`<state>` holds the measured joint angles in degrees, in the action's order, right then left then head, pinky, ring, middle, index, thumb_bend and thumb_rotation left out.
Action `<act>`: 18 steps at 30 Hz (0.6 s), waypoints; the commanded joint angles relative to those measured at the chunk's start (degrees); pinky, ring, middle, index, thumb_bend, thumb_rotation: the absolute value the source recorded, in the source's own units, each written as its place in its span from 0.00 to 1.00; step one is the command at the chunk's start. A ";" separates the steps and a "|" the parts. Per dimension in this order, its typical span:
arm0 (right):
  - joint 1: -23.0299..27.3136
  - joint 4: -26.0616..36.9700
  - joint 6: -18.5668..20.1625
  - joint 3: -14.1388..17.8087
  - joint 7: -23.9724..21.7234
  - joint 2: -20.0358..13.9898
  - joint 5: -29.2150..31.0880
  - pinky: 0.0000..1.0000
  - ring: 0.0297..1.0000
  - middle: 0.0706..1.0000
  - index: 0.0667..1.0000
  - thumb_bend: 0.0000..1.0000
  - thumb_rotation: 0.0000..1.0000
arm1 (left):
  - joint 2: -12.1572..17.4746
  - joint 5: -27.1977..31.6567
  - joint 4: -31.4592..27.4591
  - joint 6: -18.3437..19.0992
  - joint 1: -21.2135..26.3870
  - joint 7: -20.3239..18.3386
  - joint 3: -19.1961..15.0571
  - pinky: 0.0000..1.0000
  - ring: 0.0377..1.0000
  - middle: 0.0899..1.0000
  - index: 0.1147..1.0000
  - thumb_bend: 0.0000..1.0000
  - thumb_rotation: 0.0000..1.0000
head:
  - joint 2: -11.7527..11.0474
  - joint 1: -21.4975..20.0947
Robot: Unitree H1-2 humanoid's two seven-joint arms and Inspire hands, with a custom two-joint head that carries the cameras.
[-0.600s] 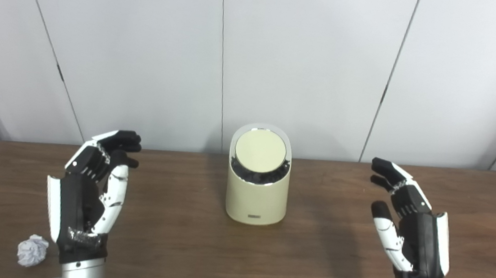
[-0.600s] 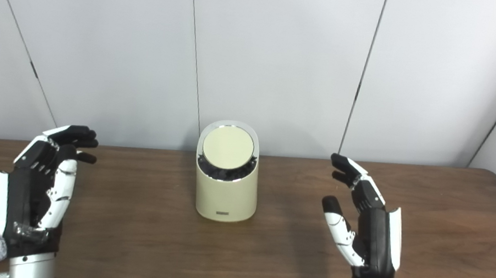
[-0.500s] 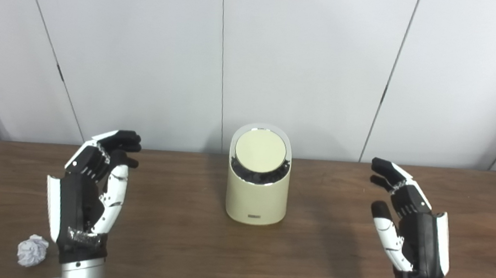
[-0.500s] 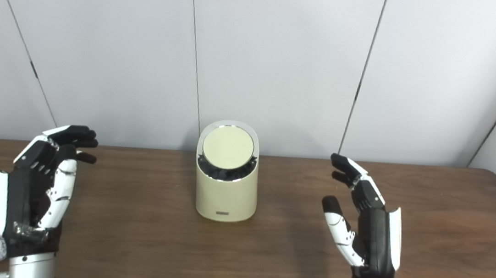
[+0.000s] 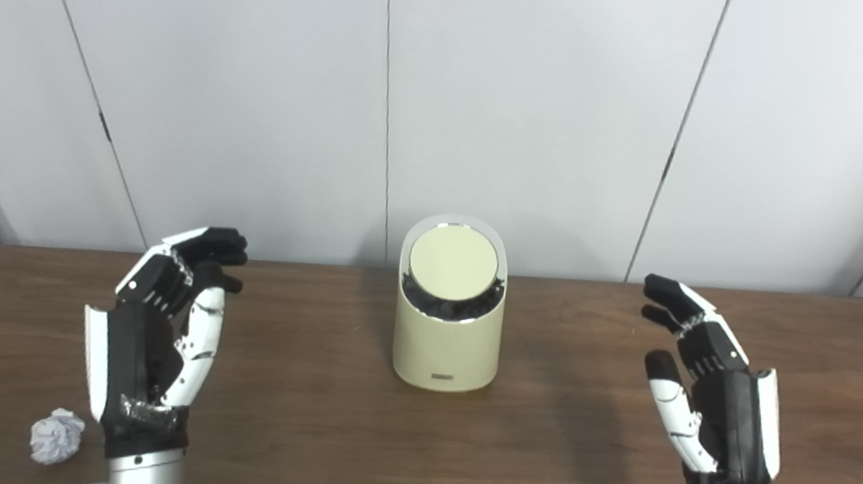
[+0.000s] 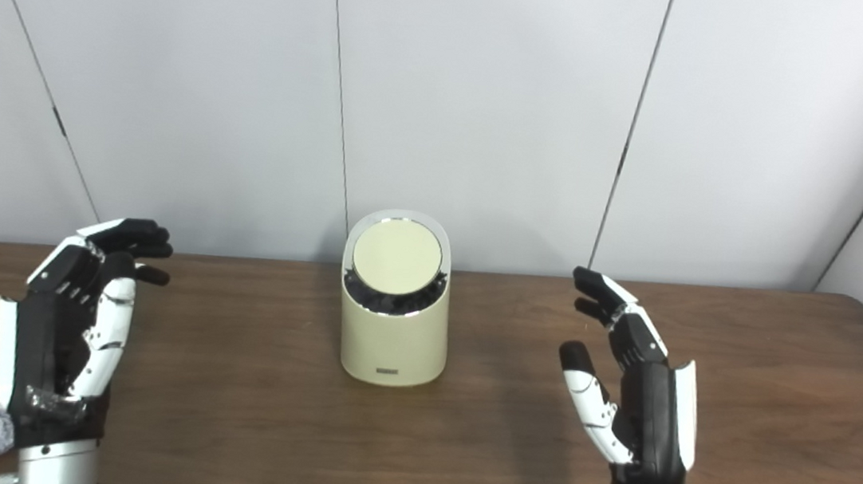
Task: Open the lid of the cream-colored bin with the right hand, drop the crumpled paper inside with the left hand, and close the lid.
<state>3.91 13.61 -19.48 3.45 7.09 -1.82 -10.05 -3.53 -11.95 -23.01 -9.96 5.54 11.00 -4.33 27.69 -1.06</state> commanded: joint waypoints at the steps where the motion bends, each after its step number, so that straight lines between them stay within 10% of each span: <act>1: 2.27 1.82 0.55 0.33 0.27 -0.16 -1.75 0.75 0.80 0.79 0.74 0.35 0.64 | -0.28 -1.02 -0.42 -1.49 2.31 0.22 0.46 0.51 0.61 0.62 0.59 0.27 0.51 | -0.03 0.06; 18: 18.84 5.59 24.72 -4.02 -3.09 1.08 -14.74 0.72 0.85 0.86 0.85 0.86 0.63 | -1.15 -2.03 0.65 -2.67 2.84 0.91 0.97 0.51 0.60 0.61 0.59 0.27 0.51 | -0.98 0.03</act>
<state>20.02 17.90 4.70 -0.15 4.35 -1.19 -24.09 -4.52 -13.17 -21.80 -10.29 6.73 11.47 -3.66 26.72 -1.05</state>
